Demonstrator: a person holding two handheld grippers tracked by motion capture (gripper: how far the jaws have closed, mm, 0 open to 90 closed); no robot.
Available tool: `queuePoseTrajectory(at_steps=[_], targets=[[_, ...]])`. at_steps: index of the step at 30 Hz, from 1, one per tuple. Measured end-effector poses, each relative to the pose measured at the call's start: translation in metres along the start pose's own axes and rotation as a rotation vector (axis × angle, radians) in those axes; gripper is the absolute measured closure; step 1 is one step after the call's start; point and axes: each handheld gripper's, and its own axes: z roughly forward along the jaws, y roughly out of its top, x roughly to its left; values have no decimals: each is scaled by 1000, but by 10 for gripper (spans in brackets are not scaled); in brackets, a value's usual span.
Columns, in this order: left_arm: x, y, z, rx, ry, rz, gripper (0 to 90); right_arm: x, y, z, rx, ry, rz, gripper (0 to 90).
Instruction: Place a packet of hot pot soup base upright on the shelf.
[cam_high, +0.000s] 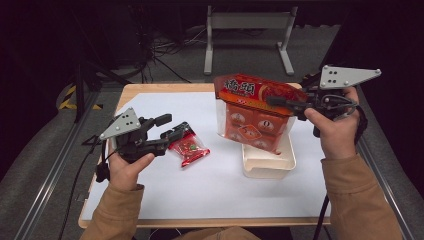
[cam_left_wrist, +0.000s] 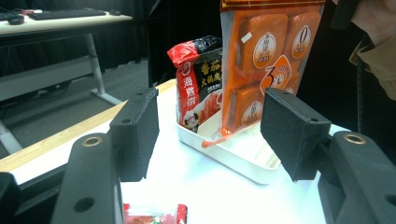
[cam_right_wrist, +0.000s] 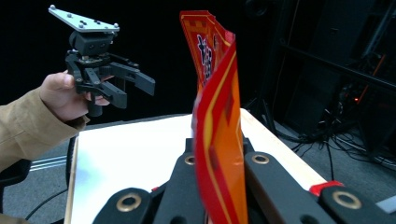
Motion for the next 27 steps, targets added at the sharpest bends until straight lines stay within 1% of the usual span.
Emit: queuePoseTrajectory(at_steps=[5, 9, 14, 19, 24, 27], targets=[[3, -2, 0, 7, 4, -7, 379, -4, -2, -6, -1, -26, -1, 896], [4, -2, -1, 6, 7, -9, 379, -8, -6, -11, -1, -54, 10, 897], [7, -4, -2, 4, 15, -18, 378, -12, -11, -15, 7, -97, 31, 897], [12, -6, -4, 12, 27, -30, 377, -16, -15, -19, -5, -130, 47, 897], [14, -8, -4, 20, 32, -36, 376, -19, -22, -20, -8, -167, 76, 897], [16, -8, -4, 22, 35, -34, 376, -22, -28, -19, -11, -179, 93, 897]])
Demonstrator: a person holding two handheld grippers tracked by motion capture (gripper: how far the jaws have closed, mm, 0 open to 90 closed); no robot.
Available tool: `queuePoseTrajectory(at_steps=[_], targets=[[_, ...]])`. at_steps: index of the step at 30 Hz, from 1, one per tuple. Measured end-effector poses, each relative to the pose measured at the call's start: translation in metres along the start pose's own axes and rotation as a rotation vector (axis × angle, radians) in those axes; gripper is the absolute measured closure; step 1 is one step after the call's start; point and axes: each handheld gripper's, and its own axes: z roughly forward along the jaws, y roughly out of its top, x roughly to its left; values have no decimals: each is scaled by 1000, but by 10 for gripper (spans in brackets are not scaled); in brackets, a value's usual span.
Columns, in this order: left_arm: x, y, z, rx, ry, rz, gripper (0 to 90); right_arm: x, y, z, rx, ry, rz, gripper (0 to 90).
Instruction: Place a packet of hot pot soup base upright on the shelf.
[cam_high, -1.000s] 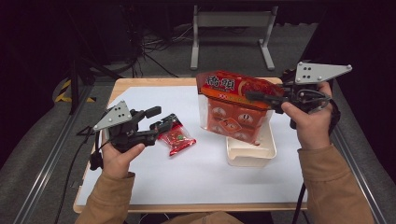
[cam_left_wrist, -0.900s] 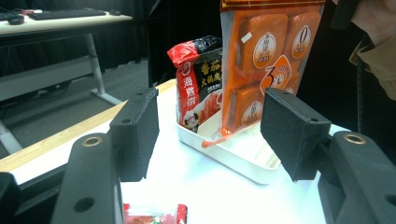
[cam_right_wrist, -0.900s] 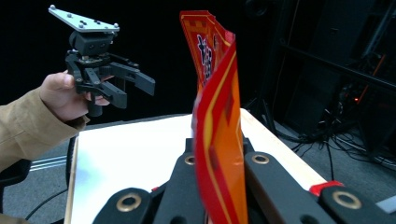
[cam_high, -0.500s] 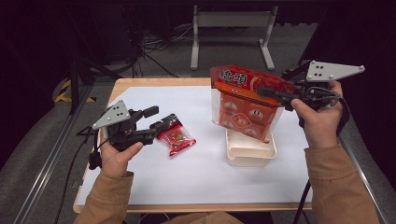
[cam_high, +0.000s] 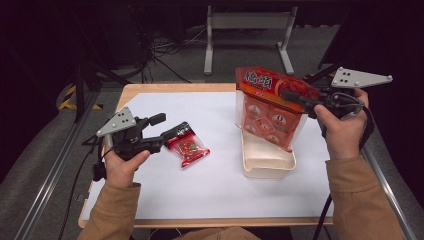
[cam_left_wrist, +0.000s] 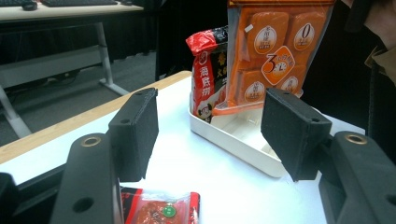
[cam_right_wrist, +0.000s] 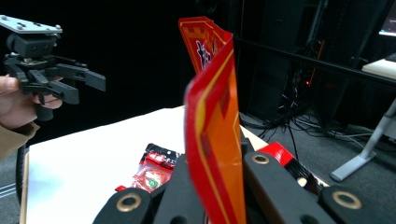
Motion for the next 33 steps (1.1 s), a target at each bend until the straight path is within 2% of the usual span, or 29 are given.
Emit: queuePoseTrajectory(at_steps=[12, 24, 33], targets=[[4, -2, -2, 6, 14, -5, 374, -7, -20, 3, 4, -35, 30, 897], [6, -4, -1, 14, 15, -11, 372, -12, -37, 5, 32, -107, 58, 896], [8, -5, 0, 23, 18, -14, 370, -15, -50, 9, 32, -105, 68, 896]])
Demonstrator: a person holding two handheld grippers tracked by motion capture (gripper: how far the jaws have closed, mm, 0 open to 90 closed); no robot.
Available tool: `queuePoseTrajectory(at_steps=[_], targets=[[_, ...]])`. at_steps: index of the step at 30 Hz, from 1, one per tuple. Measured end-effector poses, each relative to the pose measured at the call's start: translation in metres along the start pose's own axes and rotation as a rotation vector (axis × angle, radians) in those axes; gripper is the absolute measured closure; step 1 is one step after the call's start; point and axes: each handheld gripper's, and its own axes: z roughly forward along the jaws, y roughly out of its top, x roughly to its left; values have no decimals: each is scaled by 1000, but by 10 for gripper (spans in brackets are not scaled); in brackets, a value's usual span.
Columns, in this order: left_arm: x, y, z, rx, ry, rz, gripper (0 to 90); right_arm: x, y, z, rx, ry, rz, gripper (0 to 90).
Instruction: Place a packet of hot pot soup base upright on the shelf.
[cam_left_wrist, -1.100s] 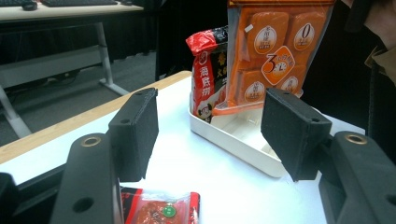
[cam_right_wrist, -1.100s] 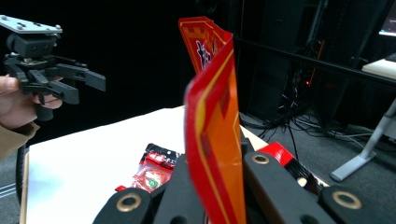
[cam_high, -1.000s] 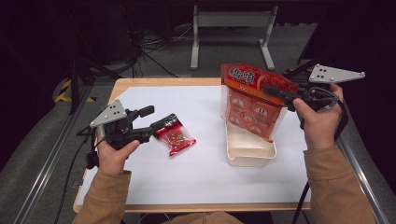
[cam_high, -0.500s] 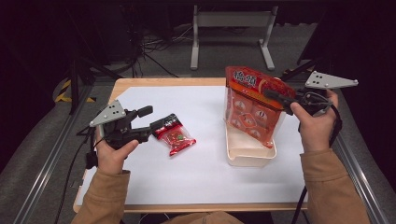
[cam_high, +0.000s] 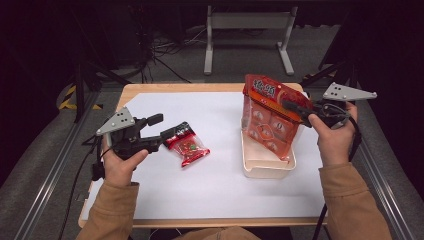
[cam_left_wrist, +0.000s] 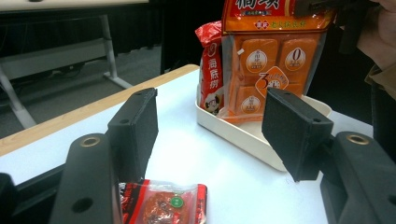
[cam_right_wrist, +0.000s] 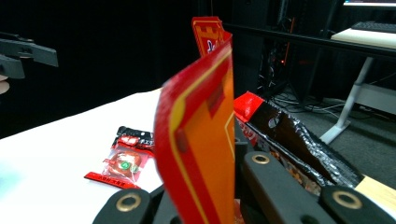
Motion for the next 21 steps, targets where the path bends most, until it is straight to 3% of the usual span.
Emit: queuePoseTrajectory(at_steps=[21], targets=[[1, -2, 6, 33, 3, -3, 349, -5, -21, -3, 9, 15, 37, 895]])
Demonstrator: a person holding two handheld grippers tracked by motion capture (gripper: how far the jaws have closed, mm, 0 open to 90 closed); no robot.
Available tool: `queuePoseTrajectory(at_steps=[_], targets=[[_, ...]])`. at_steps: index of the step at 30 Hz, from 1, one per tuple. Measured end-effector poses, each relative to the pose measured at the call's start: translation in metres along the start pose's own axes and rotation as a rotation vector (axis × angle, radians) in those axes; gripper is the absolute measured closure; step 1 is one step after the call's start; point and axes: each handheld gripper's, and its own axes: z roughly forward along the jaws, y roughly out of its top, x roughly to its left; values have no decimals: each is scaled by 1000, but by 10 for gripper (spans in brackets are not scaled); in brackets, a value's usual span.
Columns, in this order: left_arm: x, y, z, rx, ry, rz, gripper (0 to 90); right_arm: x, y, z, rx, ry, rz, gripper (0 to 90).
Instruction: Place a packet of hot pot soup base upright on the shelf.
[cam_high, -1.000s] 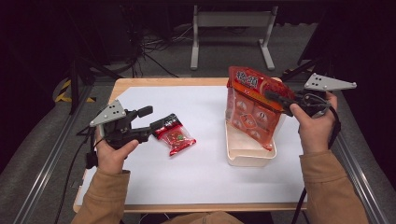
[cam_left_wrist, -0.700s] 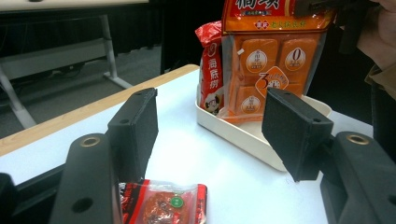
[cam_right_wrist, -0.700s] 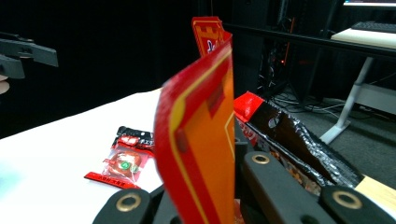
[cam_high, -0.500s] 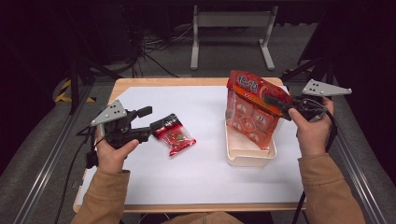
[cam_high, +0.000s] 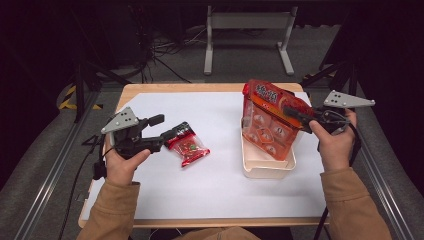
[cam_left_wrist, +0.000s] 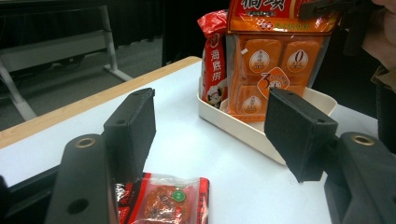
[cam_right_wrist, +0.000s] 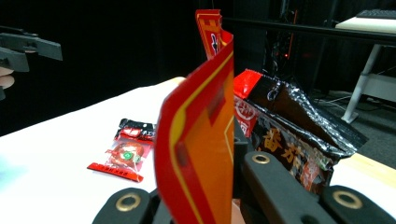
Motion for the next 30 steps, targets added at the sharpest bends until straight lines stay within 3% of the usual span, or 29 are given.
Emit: queuePoseTrajectory(at_steps=[7, 12, 18, 24, 30], targets=[[0, 0, 2, 5, -1, 3, 347, 0, -3, 2, 16, 12, 4, 895], [1, -1, 2, 8, -3, 0, 346, 2, -9, 13, 88, 22, -9, 895], [3, -2, 3, 9, 2, -1, 346, 0, -15, 18, 87, 49, 14, 895], [5, -4, 7, 50, 37, -9, 342, -9, -18, 14, 104, 3, 32, 894], [12, -10, 13, 92, 61, -30, 326, -11, -19, 11, 112, -13, 36, 882]])
